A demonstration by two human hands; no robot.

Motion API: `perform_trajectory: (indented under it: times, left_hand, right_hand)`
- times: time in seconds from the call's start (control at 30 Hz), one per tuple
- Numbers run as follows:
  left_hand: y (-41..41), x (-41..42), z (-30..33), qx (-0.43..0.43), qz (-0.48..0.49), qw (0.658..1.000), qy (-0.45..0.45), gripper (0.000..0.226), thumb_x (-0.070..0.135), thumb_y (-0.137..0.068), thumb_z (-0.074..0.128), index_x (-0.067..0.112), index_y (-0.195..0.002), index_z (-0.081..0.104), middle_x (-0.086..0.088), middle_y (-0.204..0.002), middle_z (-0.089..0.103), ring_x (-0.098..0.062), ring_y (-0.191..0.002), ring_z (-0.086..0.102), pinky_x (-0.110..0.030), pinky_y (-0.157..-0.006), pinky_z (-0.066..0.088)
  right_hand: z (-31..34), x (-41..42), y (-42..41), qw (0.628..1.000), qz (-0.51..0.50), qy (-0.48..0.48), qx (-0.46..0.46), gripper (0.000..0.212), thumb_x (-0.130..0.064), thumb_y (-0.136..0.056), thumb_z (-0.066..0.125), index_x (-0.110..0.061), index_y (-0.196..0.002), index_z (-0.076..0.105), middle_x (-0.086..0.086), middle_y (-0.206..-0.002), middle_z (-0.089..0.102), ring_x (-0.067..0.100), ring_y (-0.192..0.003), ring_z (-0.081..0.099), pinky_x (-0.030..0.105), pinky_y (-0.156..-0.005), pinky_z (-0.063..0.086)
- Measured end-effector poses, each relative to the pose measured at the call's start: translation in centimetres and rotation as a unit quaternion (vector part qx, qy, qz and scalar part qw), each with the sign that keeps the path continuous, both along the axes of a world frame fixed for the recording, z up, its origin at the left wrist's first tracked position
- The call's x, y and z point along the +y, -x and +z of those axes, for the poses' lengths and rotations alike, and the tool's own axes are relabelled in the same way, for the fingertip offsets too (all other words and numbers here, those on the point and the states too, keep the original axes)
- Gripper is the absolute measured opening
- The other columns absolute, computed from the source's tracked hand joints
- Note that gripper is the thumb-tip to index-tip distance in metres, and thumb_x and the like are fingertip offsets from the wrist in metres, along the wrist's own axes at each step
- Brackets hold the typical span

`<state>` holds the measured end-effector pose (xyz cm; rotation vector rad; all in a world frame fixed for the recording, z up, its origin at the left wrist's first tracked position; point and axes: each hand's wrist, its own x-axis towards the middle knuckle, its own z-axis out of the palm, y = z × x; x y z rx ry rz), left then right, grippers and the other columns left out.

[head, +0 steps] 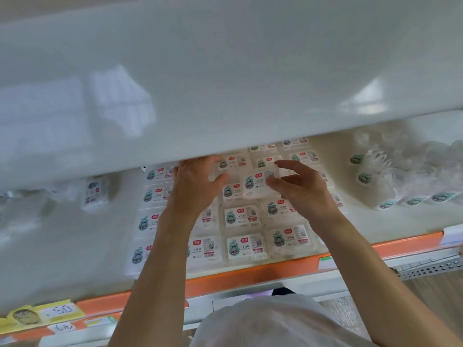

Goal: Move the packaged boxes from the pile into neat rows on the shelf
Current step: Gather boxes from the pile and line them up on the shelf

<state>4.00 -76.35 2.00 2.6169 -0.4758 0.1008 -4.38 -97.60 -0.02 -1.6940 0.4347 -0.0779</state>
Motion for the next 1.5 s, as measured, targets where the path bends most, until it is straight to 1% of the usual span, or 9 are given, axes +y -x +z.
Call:
perform_trajectory:
  times: [0.2,0.33,0.5,0.67,0.87,1.07,1.2,1.4,1.5]
  left_hand:
    - [2.9,2.2,0.7,0.042,0.034,0.998,0.018,0.039,0.04,-0.094,0.063,0.028,-0.131,0.06,0.003,-0.131,0.059,-0.019,-0.122,0.049,-0.027,-0.096,0.031]
    - [4.1,3.3,0.5,0.036,0.028,0.998,0.031,0.037,0.039,-0.093,0.065,0.026,-0.127,0.063,0.003,-0.125,0.063,-0.018,-0.117,0.056,-0.034,-0.101,0.041]
    - [5.0,4.2,0.4,0.029,0.031,0.998,0.044,0.035,0.037,-0.092,0.067,0.024,-0.125,0.065,0.002,-0.121,0.065,-0.016,-0.113,0.058,-0.027,-0.098,0.04]
    - [5.6,4.7,1.0,0.035,0.035,0.998,0.044,0.035,0.036,-0.093,0.067,0.025,-0.126,0.064,0.002,-0.124,0.064,-0.016,-0.116,0.058,-0.033,-0.102,0.043]
    - [5.9,4.8,1.2,0.03,0.041,0.997,0.052,0.034,0.035,-0.093,0.067,0.024,-0.125,0.065,0.001,-0.122,0.065,-0.018,-0.116,0.059,-0.031,-0.1,0.043]
    - [6.9,4.7,1.2,0.038,0.061,0.996,0.049,0.035,0.034,-0.093,0.067,0.025,-0.126,0.065,0.002,-0.124,0.065,-0.017,-0.115,0.059,-0.024,-0.095,0.04]
    - [8.0,5.3,1.8,0.039,0.093,0.993,0.054,0.035,0.033,-0.092,0.069,0.024,-0.126,0.066,0.002,-0.127,0.065,-0.017,-0.117,0.059,-0.023,-0.094,0.039]
    - [11.4,6.3,2.9,0.027,0.154,0.986,0.066,0.037,0.034,-0.092,0.068,0.025,-0.128,0.064,0.001,-0.124,0.066,-0.02,-0.115,0.061,-0.029,-0.098,0.046]
    - [13.6,7.2,3.3,0.022,0.18,0.981,0.067,0.039,0.032,-0.09,0.07,0.022,-0.127,0.065,-0.001,-0.118,0.067,-0.023,-0.109,0.063,-0.033,-0.093,0.05]
  right_hand:
    - [-0.7,2.3,-1.1,0.997,-0.002,0.071,0.014,0.043,-0.045,-0.086,0.073,-0.021,-0.12,0.06,-0.007,-0.096,0.073,0.013,-0.077,0.073,0.02,-0.05,0.052]
    - [-1.1,3.3,-1.3,0.987,0.01,0.162,0.003,0.05,-0.051,-0.085,0.071,-0.019,-0.122,0.062,-0.008,-0.095,0.069,0.012,-0.082,0.069,0.032,-0.067,0.06]
    - [-1.3,4.0,-1.3,0.968,0.03,0.249,-0.023,0.056,-0.043,-0.08,0.078,-0.017,-0.127,0.063,0.001,-0.1,0.063,0.009,-0.085,0.061,0.012,-0.068,0.044]
    - [-1.4,4.7,-1.4,0.966,0.023,0.255,-0.032,0.056,-0.04,-0.08,0.081,-0.015,-0.126,0.062,-0.003,-0.094,0.062,0.006,-0.08,0.059,0.009,-0.066,0.043]
    - [-1.8,5.0,-1.3,0.967,0.022,0.25,-0.039,0.056,-0.043,-0.079,0.081,-0.016,-0.124,0.062,-0.003,-0.09,0.062,0.003,-0.08,0.059,0.006,-0.065,0.04]
    - [-0.6,4.6,-0.5,0.962,0.037,0.265,-0.054,0.053,-0.044,-0.088,0.071,-0.012,-0.128,0.06,0.005,-0.109,0.063,0.013,-0.084,0.064,0.02,-0.068,0.048]
    - [1.4,4.8,0.6,0.945,0.088,0.303,-0.083,0.045,-0.039,-0.091,0.068,-0.015,-0.129,0.061,0.005,-0.12,0.061,0.018,-0.1,0.063,0.031,-0.084,0.054]
    - [3.9,5.4,2.5,0.909,0.232,0.335,-0.088,0.05,-0.037,-0.093,0.066,-0.018,-0.138,0.055,0.002,-0.136,0.052,0.018,-0.123,0.053,0.013,-0.087,0.031]
    - [4.9,6.1,3.1,0.88,0.293,0.361,-0.096,0.053,-0.041,-0.094,0.063,-0.017,-0.139,0.053,0.003,-0.139,0.05,0.021,-0.125,0.051,0.021,-0.096,0.036]
